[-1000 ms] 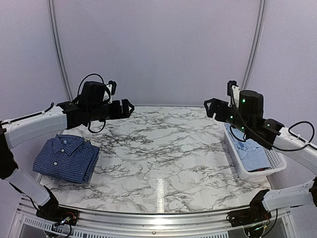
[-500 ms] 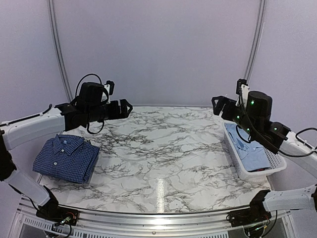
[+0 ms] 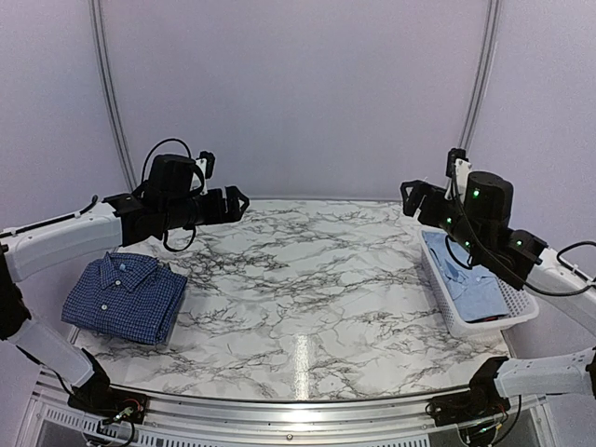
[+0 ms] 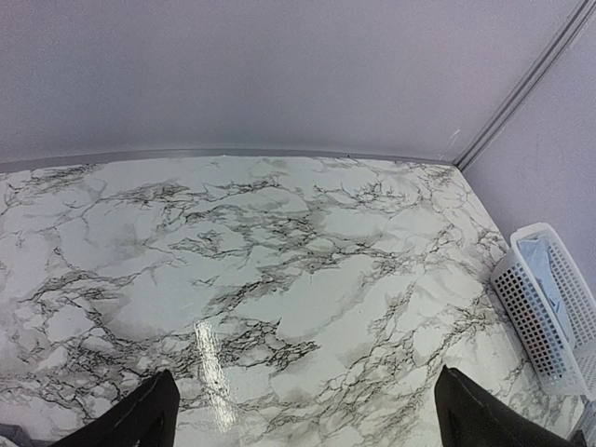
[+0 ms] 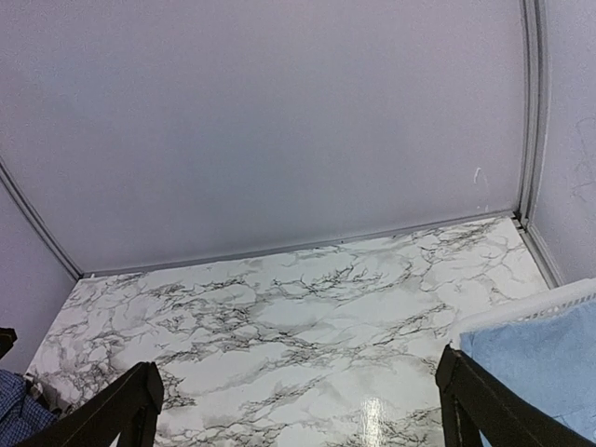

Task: Fold and stack the long sleeve shirts
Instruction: Reset both arms

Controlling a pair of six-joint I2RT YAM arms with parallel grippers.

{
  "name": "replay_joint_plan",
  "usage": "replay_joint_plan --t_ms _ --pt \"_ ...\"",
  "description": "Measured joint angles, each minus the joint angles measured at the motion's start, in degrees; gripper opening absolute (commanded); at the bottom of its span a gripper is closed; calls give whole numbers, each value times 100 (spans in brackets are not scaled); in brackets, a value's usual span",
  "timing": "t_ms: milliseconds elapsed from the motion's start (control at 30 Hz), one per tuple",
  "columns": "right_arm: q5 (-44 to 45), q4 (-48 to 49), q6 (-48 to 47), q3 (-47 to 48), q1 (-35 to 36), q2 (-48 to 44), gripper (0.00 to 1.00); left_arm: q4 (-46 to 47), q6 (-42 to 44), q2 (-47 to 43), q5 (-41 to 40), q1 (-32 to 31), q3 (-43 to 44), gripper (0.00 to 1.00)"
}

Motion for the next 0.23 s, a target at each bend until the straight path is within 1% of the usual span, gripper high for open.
replay_joint_plan --t_ms 233 --pt "-17 -44 -52 0 0 4 99 0 0 0 0 0 -7 99"
